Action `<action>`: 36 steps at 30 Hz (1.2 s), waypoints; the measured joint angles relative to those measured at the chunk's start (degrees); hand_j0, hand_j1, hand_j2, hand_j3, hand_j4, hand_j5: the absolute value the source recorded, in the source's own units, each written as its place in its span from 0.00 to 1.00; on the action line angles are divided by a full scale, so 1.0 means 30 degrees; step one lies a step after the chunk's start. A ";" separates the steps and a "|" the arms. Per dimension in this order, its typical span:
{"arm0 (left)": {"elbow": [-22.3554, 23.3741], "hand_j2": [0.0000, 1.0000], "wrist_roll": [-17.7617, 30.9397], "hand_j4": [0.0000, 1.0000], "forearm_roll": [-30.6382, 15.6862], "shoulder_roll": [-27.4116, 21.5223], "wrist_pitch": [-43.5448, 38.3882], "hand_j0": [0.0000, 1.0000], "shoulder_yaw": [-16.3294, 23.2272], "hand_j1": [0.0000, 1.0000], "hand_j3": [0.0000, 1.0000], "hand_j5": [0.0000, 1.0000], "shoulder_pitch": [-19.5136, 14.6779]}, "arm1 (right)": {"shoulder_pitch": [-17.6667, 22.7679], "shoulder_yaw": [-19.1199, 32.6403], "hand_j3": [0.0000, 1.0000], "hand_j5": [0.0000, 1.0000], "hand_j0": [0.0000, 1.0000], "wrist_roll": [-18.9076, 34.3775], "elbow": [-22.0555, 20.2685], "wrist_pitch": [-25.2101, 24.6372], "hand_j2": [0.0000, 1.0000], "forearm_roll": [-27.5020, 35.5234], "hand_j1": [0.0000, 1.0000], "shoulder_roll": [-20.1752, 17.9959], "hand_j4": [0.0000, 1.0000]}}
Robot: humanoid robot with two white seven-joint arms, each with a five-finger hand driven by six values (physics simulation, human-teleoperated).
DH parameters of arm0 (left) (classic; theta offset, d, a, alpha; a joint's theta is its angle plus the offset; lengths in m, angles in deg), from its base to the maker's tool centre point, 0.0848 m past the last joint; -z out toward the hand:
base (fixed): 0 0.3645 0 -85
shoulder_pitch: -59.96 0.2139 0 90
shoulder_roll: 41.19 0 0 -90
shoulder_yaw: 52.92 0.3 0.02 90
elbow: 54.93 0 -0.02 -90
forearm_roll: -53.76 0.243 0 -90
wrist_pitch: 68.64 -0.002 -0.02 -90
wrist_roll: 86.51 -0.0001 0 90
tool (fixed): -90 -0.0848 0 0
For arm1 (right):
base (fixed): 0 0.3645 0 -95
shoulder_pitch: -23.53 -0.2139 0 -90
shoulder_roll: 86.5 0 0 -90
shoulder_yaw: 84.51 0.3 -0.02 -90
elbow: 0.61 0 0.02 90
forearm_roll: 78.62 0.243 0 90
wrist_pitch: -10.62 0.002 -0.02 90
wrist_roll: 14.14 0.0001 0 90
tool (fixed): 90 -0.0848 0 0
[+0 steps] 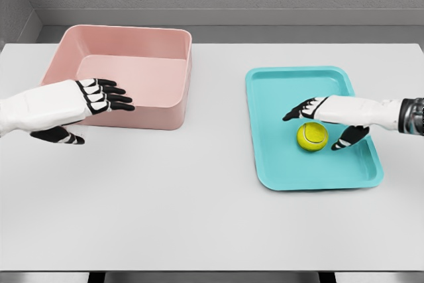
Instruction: Put the tennis from the blue tray into the pink basket with both arms
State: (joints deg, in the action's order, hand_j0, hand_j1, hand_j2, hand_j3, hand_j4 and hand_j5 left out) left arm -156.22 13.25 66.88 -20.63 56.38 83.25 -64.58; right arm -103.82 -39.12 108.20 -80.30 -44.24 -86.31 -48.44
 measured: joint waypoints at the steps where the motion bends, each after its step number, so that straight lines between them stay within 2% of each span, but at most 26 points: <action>1: -0.0001 1.00 0.0612 1.00 -0.0022 -0.0013 0.0003 1.00 0.0077 1.00 1.00 1.00 -0.0029 | 0.0029 -0.0021 1.00 1.00 1.00 0.0003 0.0012 0.0000 1.00 -0.0017 1.00 0.0097 1.00; 4: 0.0007 1.00 0.2170 1.00 -0.0002 0.0256 0.0013 1.00 0.0212 1.00 1.00 1.00 -0.0380 | 0.0029 -0.0147 1.00 1.00 1.00 0.0006 0.0112 -0.0001 1.00 -0.0038 1.00 0.0306 1.00; 8: 0.0007 1.00 0.2865 1.00 0.0010 0.0908 0.0017 1.00 0.0266 1.00 1.00 1.00 -0.0878 | 0.0029 -0.0263 0.99 0.99 0.99 0.0008 0.0217 0.0000 0.99 -0.0063 0.99 0.0404 0.99; 13: 0.0008 1.00 0.3066 1.00 -0.0003 0.1721 0.0021 1.00 0.0306 1.00 1.00 1.00 -0.0849 | 0.0000 -0.0492 0.99 0.99 0.99 0.0022 0.0670 -0.0001 0.99 -0.0080 0.99 0.0582 0.99; 21: 0.0013 1.00 0.3110 1.00 -0.0005 0.1988 0.0022 1.00 0.1034 1.00 1.00 1.00 -0.0996 | 0.0000 -0.0603 0.96 0.96 0.96 0.0010 0.1116 -0.0001 0.96 -0.0322 0.96 0.0852 0.96; 32: 0.0013 1.00 0.3114 1.00 -0.0004 0.2027 0.0022 1.00 0.1117 1.00 1.00 1.00 -0.1288 | 0.0000 -0.0733 0.85 0.85 0.85 0.0064 0.1307 -0.0002 0.85 -0.0408 0.85 0.0923 0.85; 36: 0.0013 1.00 0.3113 1.00 -0.0005 0.2060 0.0021 1.00 0.1119 1.00 1.00 1.00 -0.1406 | 0.0000 -0.0772 0.78 0.78 0.78 0.0077 0.1314 -0.0002 0.78 -0.0449 0.78 0.0925 0.78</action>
State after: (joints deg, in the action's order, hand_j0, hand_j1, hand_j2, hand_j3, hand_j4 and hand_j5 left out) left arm -156.18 22.59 66.86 -14.45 56.45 86.61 -68.80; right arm -103.82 -41.43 108.43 -76.36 -44.25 -87.66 -45.66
